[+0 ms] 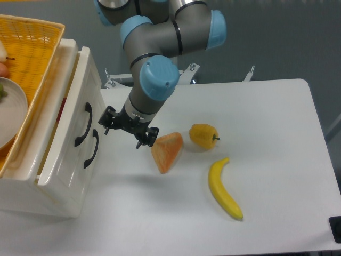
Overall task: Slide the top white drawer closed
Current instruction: 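Hold the gripper against the closed drawer front, pressing it flush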
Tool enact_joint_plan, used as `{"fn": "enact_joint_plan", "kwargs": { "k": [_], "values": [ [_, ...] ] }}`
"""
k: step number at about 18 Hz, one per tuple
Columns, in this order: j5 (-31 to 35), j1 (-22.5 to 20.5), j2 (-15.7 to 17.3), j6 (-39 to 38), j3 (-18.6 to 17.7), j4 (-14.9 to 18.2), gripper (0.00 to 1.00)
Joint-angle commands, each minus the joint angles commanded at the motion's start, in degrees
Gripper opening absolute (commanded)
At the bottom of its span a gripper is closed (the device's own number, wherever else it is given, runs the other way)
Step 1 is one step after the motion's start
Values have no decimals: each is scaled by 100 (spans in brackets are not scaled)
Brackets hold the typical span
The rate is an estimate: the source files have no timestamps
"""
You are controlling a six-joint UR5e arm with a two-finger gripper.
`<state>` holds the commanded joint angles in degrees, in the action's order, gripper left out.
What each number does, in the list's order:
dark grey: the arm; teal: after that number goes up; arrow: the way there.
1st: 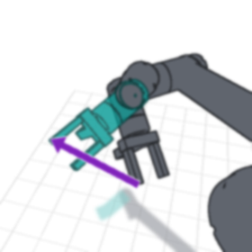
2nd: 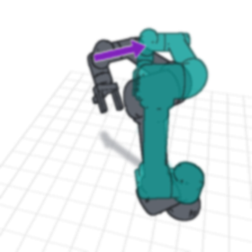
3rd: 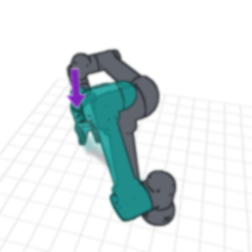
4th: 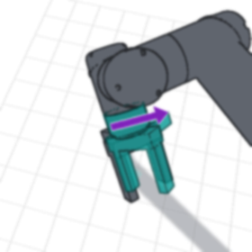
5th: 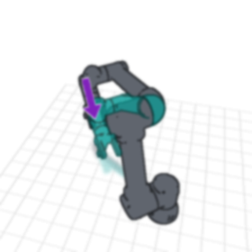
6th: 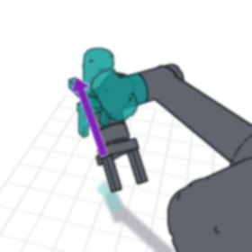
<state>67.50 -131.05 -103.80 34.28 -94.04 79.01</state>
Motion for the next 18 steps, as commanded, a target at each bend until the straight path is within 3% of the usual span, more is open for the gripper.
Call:
{"fn": "enact_joint_plan", "kwargs": {
  "k": [18],
  "values": [
    [-79, 317, 88, -220, 9, 88, 100]
  ]
}}
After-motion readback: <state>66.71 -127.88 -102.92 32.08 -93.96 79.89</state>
